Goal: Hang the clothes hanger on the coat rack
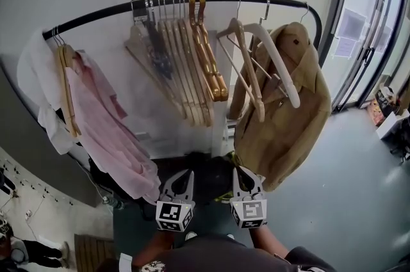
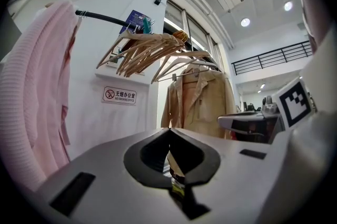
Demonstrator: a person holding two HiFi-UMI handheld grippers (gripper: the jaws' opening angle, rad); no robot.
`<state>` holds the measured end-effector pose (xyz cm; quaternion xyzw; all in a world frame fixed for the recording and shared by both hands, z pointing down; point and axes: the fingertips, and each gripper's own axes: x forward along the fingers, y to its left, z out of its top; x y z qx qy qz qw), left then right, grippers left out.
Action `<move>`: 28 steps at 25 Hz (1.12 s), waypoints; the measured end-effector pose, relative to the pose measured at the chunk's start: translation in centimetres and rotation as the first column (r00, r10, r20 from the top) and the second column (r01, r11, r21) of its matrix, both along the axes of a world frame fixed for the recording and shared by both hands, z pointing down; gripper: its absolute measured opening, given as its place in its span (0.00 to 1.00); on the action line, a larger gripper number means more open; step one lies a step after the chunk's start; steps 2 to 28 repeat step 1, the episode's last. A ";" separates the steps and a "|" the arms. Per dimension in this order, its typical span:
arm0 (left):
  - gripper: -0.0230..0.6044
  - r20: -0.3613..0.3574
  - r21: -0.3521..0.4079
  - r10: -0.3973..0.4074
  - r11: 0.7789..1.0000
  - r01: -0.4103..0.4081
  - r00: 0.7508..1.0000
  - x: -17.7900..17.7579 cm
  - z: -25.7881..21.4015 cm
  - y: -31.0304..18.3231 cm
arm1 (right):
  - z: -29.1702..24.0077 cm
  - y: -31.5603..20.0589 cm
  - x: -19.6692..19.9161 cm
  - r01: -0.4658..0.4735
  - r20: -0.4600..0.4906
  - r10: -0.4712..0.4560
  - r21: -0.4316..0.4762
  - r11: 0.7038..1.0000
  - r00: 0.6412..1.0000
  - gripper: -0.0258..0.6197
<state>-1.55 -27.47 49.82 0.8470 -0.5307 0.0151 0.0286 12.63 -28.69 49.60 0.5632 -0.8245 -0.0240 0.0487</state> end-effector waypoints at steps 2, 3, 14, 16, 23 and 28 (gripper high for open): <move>0.05 0.001 0.000 0.002 1.000 -0.002 1.000 0.1 0.0 0.0 | 0.0 0.0 0.0 0.000 0.001 0.000 0.000 1.000 1.000 0.06; 0.05 0.001 0.000 0.002 1.000 -0.002 1.000 0.1 0.0 0.0 | 0.0 0.0 0.0 0.000 0.001 0.000 0.000 1.000 1.000 0.06; 0.05 0.001 0.000 0.002 1.000 -0.002 1.000 0.1 0.0 0.0 | 0.0 0.0 0.0 0.000 0.001 0.000 0.000 1.000 1.000 0.06; 0.05 0.001 0.000 0.002 1.000 -0.002 1.000 0.1 0.0 0.0 | 0.0 0.0 0.0 0.000 0.001 0.000 0.000 1.000 1.000 0.06; 0.05 0.001 0.000 0.002 1.000 -0.002 1.000 0.1 0.0 0.0 | 0.0 0.0 0.0 0.000 0.001 0.000 0.000 1.000 1.000 0.06; 0.05 0.001 0.000 0.002 1.000 -0.002 1.000 0.1 0.0 0.0 | 0.0 0.0 0.0 0.000 0.001 0.000 0.000 1.000 1.000 0.06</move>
